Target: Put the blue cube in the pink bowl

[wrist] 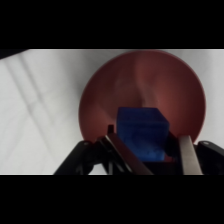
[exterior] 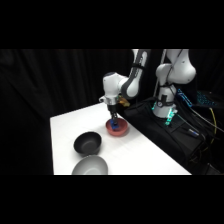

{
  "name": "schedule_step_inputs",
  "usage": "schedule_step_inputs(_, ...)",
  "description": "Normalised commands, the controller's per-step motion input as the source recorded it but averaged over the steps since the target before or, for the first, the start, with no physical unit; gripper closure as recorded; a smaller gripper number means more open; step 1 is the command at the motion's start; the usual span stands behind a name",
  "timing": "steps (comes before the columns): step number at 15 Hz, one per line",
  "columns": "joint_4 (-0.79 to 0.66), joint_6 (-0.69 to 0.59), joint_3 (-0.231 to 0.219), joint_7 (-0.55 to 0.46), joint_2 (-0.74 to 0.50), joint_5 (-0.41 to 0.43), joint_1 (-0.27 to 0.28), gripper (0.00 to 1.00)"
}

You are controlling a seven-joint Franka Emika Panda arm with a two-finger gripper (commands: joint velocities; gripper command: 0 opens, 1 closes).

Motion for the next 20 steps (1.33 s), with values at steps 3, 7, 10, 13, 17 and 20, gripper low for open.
schedule_step_inputs(3, 0.04, 0.01, 0.0, 0.08, -0.09, -0.048, -0.038, 0.0)
schedule_step_inputs(7, -0.05, -0.23, -0.108, 0.26, -0.36, -0.274, 0.022, 0.0)
schedule_step_inputs(10, -0.01, -0.54, -0.106, 0.34, -0.55, -0.363, 0.024, 0.0)
schedule_step_inputs(13, 0.12, -0.59, 0.016, 0.23, -0.49, -0.222, -0.035, 0.0)
schedule_step_inputs(17, 0.22, -0.53, 0.075, 0.12, -0.36, -0.109, -0.073, 0.0)
schedule_step_inputs(20, 0.27, -0.44, 0.086, 0.1, -0.23, -0.092, -0.093, 0.0)
